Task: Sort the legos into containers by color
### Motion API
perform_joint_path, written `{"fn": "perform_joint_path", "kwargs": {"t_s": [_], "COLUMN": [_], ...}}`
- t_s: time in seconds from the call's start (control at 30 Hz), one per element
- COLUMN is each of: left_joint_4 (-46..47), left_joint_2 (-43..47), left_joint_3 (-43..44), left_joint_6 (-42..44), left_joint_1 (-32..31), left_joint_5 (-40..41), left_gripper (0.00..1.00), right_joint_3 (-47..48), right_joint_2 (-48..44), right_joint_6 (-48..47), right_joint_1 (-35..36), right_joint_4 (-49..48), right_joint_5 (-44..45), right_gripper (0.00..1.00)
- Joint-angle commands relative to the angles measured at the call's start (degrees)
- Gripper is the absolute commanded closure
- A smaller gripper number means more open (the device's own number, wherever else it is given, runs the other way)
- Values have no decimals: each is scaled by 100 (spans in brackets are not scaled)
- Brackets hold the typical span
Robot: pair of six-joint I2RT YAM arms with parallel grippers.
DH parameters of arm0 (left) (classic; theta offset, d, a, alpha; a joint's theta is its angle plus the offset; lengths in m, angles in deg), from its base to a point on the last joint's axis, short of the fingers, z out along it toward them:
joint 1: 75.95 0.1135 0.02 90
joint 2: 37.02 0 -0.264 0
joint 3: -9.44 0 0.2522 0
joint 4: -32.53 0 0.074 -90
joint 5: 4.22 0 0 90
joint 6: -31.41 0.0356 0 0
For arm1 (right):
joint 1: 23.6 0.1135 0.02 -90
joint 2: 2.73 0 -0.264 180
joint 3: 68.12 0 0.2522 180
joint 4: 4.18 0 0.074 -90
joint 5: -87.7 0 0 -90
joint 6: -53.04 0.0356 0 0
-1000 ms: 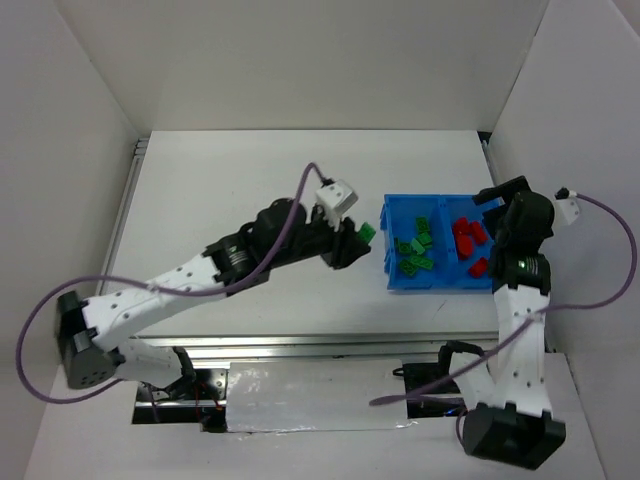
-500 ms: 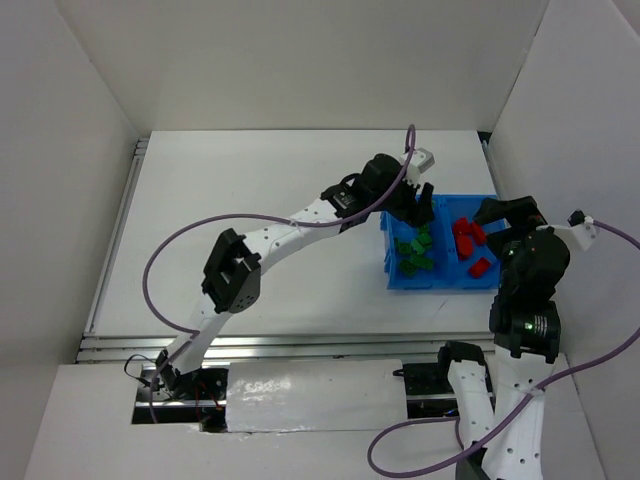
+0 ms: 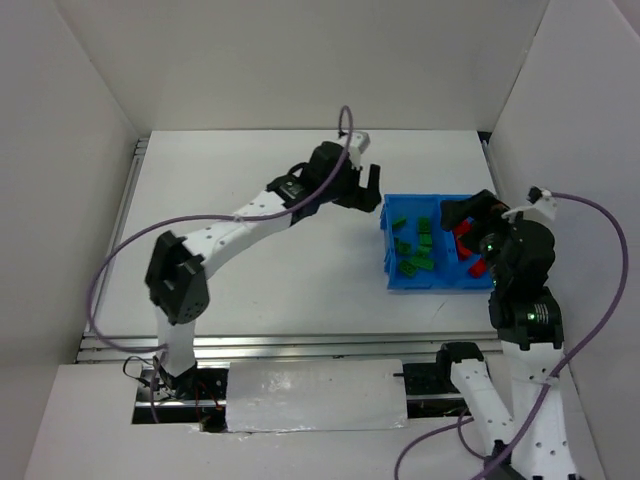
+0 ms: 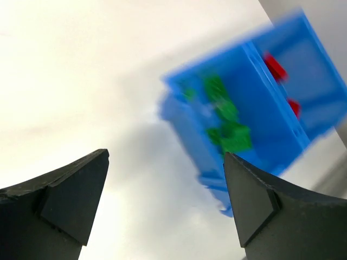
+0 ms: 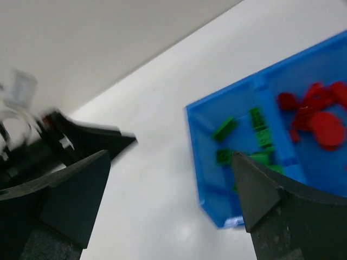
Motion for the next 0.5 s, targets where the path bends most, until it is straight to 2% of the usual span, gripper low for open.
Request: {"fn": "perform_joint_path", "kwargs": {"t_s": [0.0,0.07,0.1,0.13,0.3,0.47], "left_joint_4": [-864,-1479,-1813,-1938,-2624,-3494], "left_joint_2": [1584,2068,2637,2938,5168,6778], "left_joint_3": [-91,-460,-696,-1195,-2568,-2992], "left_joint_6": [21,-216,-278,-400,-805,-1087], "left_joint_1": [146,313,349,427,569,578], "left_joint_5": [2315,3119,3523,4154,5100,5417], "left_gripper": [1,0,0,0,0,0], "right_joint_3": [636,839,875,971,1533,2316], "right_joint_2": [344,319,240,74,-296,-788], "right_joint_6": [-804,-981,-1024,-1042,-902,-823], "right_joint_1": [1253,1974,2534,2731,3050,3041], "right_joint_4": [257,444,532,680,1620,2474], "right_joint_5": [624,1490,1790,2175,2294,1987], "right_gripper": [0,1,0,1,0,1]}}
